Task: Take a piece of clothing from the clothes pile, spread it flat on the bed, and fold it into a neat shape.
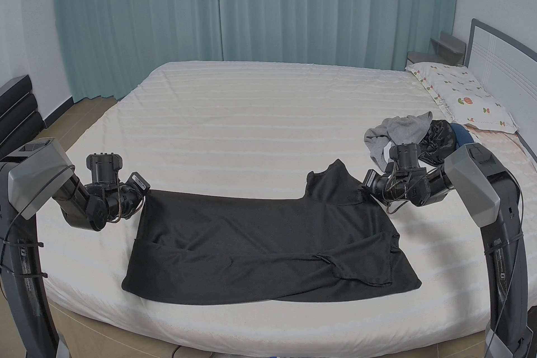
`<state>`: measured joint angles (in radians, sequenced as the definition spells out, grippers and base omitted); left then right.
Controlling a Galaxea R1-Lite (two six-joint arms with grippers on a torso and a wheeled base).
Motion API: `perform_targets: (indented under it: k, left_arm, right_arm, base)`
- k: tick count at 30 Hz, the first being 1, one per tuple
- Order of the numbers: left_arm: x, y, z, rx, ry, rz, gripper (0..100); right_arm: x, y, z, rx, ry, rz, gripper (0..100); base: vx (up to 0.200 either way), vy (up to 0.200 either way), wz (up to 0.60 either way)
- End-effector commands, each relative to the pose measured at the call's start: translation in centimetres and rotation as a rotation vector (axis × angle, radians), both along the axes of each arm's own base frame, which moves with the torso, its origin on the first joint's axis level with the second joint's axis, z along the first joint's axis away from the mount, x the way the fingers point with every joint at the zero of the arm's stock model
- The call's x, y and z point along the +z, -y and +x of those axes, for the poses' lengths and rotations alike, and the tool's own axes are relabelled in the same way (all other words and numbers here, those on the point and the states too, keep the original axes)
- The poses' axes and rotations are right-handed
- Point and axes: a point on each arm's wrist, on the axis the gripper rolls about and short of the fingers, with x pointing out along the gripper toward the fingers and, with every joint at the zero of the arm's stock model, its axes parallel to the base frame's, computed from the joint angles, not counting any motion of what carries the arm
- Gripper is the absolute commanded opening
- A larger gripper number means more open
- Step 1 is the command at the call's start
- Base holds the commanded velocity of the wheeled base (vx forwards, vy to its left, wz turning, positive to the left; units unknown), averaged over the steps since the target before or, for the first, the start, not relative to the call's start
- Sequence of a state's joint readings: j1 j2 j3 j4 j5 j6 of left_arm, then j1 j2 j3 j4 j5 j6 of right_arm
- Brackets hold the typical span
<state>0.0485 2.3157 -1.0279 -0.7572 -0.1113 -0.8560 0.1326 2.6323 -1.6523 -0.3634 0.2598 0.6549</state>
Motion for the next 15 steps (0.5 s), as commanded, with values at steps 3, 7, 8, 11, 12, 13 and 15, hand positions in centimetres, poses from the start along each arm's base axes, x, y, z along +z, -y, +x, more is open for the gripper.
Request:
perform_targets:
  k: [3, 7, 8, 11, 12, 13, 15]
  left_arm:
    - [0.8, 0.0, -0.1, 0.001, 0.020, 0.001, 0]
    - [1.4, -0.1, -0.3, 0.003, 0.032, 0.002, 0]
    - [1.7, -0.1, -0.3, 0.001, 0.040, 0.002, 0]
    - [2.0, -0.2, -0.3, 0.007, 0.046, 0.005, 0]
    - [2.0, -0.3, -0.3, 0.007, 0.047, 0.004, 0]
    - [2.1, -0.3, -0.3, 0.008, 0.049, 0.004, 0]
    - [2.1, -0.3, -0.3, 0.010, 0.052, 0.005, 0]
  right_arm:
    - [2.0, 1.3, -0.6, -0.027, 0.017, 0.016, 0]
    - [3.1, 1.7, -1.1, -0.031, 0.050, 0.026, 0]
    - [3.6, 2.1, -1.3, -0.043, 0.082, 0.036, 0]
    - [4.3, 2.3, -1.6, -0.060, 0.148, 0.070, 0]
    - [4.4, 2.3, -1.7, -0.064, 0.161, 0.081, 0]
    - [4.3, 2.3, -1.7, -0.067, 0.177, 0.088, 0]
    - [4.2, 2.3, -1.8, -0.068, 0.188, 0.090, 0]
  base:
    - [0.000, 0.000, 0.00]
    - [0.000, 0.000, 0.00]
    - [0.000, 0.000, 0.00]
    - [0.000, 0.000, 0.00]
    - [0.000, 0.000, 0.00]
    - [0.000, 0.000, 0.00]
    - [0.000, 0.000, 0.00]
